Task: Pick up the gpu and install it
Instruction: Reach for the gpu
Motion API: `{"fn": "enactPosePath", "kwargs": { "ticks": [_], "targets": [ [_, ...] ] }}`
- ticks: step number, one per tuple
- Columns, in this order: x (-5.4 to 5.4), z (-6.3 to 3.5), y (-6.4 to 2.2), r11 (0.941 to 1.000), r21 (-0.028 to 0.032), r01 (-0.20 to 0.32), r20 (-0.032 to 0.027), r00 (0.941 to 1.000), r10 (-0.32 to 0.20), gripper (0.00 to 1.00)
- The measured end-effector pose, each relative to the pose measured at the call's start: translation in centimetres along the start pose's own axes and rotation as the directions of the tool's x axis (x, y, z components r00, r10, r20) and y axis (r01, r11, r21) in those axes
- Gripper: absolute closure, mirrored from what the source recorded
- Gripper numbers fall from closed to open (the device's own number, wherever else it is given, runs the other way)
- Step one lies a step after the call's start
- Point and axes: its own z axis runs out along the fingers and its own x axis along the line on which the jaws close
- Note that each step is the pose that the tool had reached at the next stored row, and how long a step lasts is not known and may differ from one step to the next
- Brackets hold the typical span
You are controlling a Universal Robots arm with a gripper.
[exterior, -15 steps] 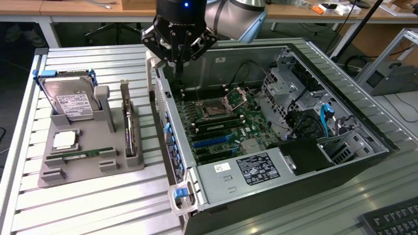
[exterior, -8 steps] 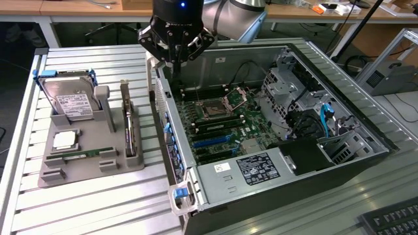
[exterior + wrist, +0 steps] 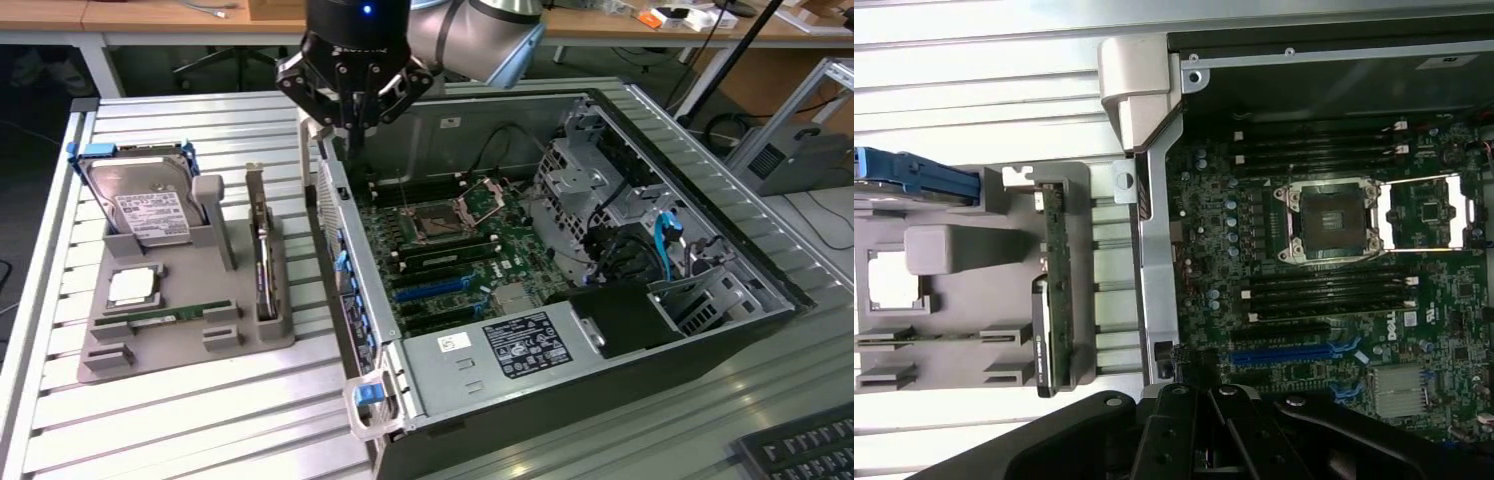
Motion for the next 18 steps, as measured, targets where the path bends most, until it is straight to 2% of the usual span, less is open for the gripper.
{"fn": "enactPosePath", "kwargs": {
  "ticks": [18],
  "targets": [
    [1.02, -0.03, -0.08, 1.0000, 0.0000, 0.000, 0.0000, 1.0000, 0.000, 0.89]
  ]
}}
